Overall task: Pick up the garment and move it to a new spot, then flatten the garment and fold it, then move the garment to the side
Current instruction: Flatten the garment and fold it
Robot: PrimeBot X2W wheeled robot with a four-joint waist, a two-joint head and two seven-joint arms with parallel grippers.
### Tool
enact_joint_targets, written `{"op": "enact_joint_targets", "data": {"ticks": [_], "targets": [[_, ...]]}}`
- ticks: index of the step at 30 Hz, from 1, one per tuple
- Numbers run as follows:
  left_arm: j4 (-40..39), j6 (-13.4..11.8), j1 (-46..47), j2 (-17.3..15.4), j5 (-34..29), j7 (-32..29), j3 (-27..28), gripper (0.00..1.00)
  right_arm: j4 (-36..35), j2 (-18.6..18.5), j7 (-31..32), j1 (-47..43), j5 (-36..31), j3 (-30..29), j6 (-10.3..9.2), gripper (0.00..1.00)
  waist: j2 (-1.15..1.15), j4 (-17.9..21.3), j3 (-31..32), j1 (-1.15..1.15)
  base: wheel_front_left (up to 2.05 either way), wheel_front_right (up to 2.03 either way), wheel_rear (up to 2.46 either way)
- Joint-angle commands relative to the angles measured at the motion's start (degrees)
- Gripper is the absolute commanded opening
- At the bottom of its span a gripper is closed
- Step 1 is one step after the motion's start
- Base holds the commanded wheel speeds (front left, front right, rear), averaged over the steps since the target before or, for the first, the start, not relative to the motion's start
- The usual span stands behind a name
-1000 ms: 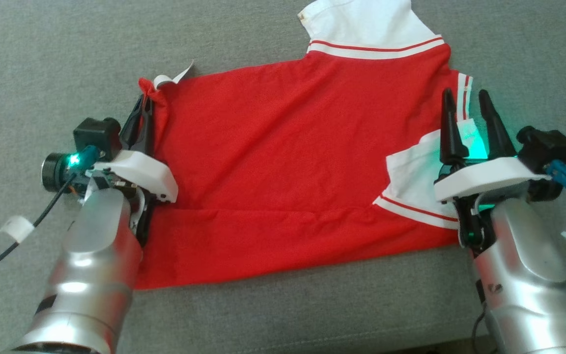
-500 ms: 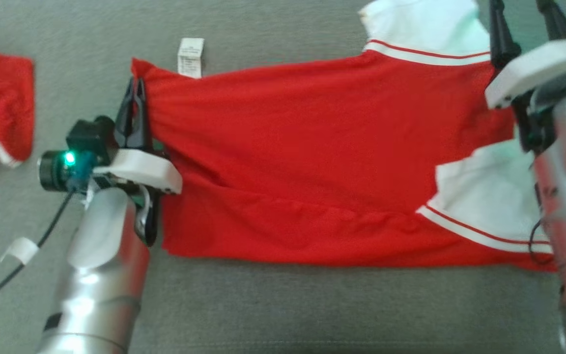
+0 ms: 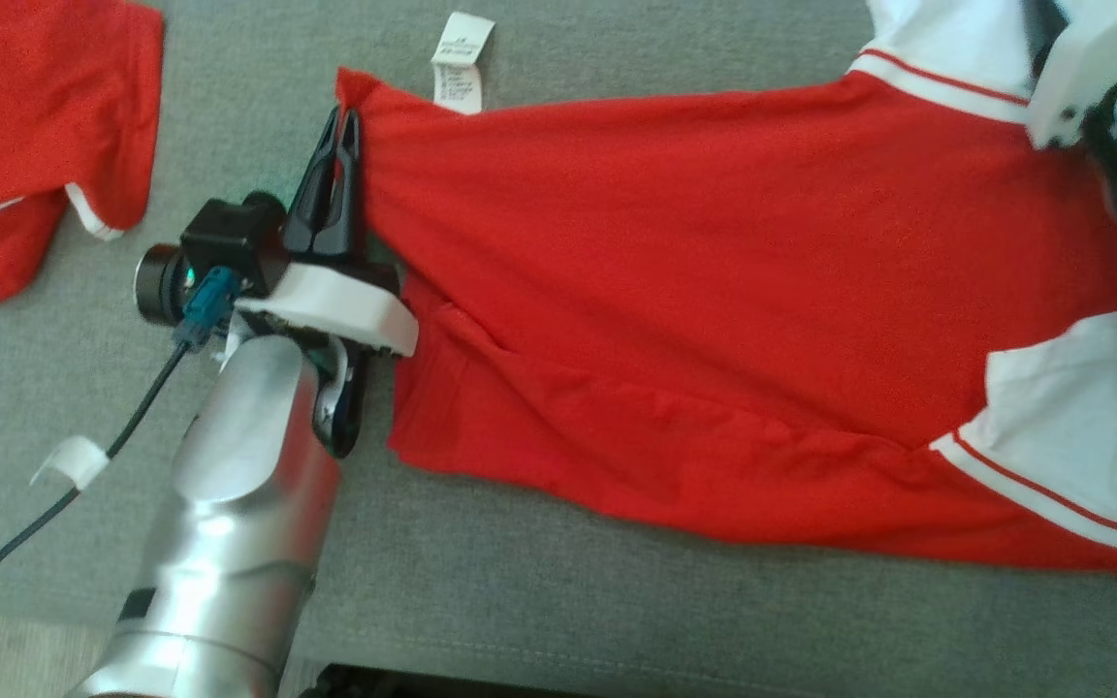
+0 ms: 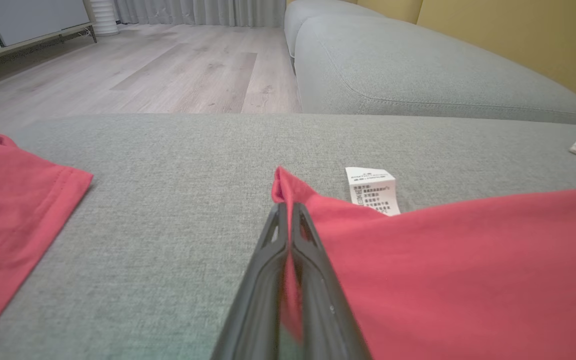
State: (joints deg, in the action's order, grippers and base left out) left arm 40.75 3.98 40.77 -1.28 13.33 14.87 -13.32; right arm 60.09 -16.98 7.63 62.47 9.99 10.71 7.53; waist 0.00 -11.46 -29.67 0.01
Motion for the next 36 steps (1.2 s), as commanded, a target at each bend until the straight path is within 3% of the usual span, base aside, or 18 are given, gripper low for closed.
{"op": "enact_joint_targets", "data": {"ticks": [1, 2, 3, 4, 8, 12, 17, 22, 27, 36], "targets": [[-1.8, -0.8, 1.3, -1.6, 1.0, 0.1, 0.6, 0.0, 0.6, 0.6, 2.0, 1.0, -1.0, 1.7, -0.04, 1.0, 0.0, -0.8, -1.0, -0.01, 0.0, 0.0, 0.0], [-1.9, -1.0, 1.4, -1.6, 1.4, 0.1, 0.2, 0.0, 1.3, 0.9, 2.6, 1.1, -0.9, 2.2, -0.04, 0.98, 0.0, -0.8, -1.1, -0.01, 0.0, 0.0, 0.0], [-2.0, -1.2, 1.5, -1.6, 1.7, 0.1, -0.2, 0.0, 1.6, 1.2, 2.4, 1.4, -0.4, 2.4, -0.04, 0.23, 0.0, -0.8, -1.3, -0.01, 0.0, 0.0, 0.0], [-2.2, -1.4, 1.6, -1.6, 1.9, 0.1, -0.4, 0.0, 1.6, 1.2, 1.7, 1.7, -0.2, 2.5, -0.04, 0.0, 0.0, -0.7, -1.4, -0.01, 0.0, 0.0, 0.0], [-3.6, -2.0, 1.7, -1.6, 1.9, 0.1, 0.5, 0.0, 1.7, 0.1, -2.5, 3.2, -0.9, 2.4, -0.04, 0.0, 0.0, 0.2, -1.1, -0.01, 0.0, 0.0, 0.0], [-6.6, -2.2, 1.5, -1.6, 1.0, 0.1, 2.6, 0.0, 1.1, -0.4, -10.7, 5.3, -2.3, -0.7, -0.04, 0.0, 0.0, 1.5, 0.0, -0.01, 0.0, 0.0, 0.0], [-10.1, -1.3, 1.2, -1.6, -0.5, 0.1, 5.4, 0.0, 1.0, 1.4, -19.8, 7.0, -3.4, -5.0, -0.04, 0.0, 0.0, 4.4, 1.8, -0.01, 0.0, 0.0, 0.0], [-11.7, -0.5, 0.3, -1.6, -2.0, 0.1, 7.7, 0.0, -0.7, 3.6, -22.3, 6.3, -3.0, -7.1, -0.04, 0.0, 0.0, 7.1, 3.4, -0.01, 0.0, 0.0, 0.0], [-12.6, 0.7, -3.3, -1.8, -4.2, 0.1, 10.6, 0.0, -6.9, 6.1, -22.6, -0.1, 1.1, -7.0, -0.04, 0.0, 0.0, 10.3, 6.2, -0.01, 0.0, 0.0, 0.0], [-16.9, 2.5, -13.5, -1.8, -6.4, 0.1, 15.0, 0.0, -22.9, 6.6, -22.6, -21.9, 13.6, -2.9, -0.04, 0.0, 0.0, 13.2, 11.3, -0.01, 0.0, 0.0, 0.0]]}}
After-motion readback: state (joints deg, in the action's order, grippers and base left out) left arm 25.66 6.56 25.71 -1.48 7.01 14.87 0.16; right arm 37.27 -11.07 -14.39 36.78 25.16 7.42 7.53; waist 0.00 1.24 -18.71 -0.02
